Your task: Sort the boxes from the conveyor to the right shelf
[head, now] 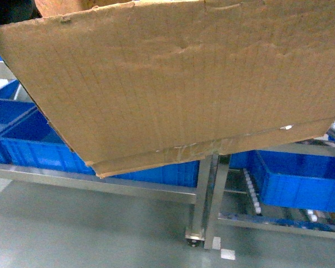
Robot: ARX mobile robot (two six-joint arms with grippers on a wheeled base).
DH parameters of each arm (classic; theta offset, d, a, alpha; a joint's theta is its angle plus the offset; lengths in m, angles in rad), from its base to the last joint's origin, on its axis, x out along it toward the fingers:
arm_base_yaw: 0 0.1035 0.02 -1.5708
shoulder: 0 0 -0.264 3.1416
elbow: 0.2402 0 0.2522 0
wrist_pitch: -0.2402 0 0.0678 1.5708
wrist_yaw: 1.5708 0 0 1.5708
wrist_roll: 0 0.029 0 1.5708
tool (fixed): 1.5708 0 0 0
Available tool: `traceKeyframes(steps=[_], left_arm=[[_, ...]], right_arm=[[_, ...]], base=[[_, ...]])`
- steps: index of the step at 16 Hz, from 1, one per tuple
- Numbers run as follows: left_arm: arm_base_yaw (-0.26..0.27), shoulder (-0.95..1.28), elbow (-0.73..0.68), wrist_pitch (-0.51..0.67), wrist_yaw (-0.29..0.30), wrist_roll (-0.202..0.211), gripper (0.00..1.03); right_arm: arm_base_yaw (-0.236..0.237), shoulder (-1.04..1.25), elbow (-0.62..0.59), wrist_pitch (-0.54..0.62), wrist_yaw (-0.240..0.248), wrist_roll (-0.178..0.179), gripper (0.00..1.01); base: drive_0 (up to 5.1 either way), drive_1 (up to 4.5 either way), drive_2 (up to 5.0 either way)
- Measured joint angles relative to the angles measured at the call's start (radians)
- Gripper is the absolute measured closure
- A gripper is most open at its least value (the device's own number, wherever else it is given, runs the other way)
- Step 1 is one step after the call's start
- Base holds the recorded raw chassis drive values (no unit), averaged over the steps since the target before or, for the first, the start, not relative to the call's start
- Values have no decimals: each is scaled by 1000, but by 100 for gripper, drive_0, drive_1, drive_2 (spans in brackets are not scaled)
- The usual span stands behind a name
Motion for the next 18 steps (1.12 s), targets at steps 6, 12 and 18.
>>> traceKeyframes(steps=[6,12,18], left_arm=[[-2,0,0,0,-3,0,101],[1,0,0,-1,-5,0,101],[0,0,0,-2,-4,0,101]], right_arm=[[0,-2,0,0,1,0,99],[6,1,0,1,0,0,99],[5,0,0,0,0,0,99]], base=[[-63,-63,-63],[288,-288,-2],[481,-332,-126]])
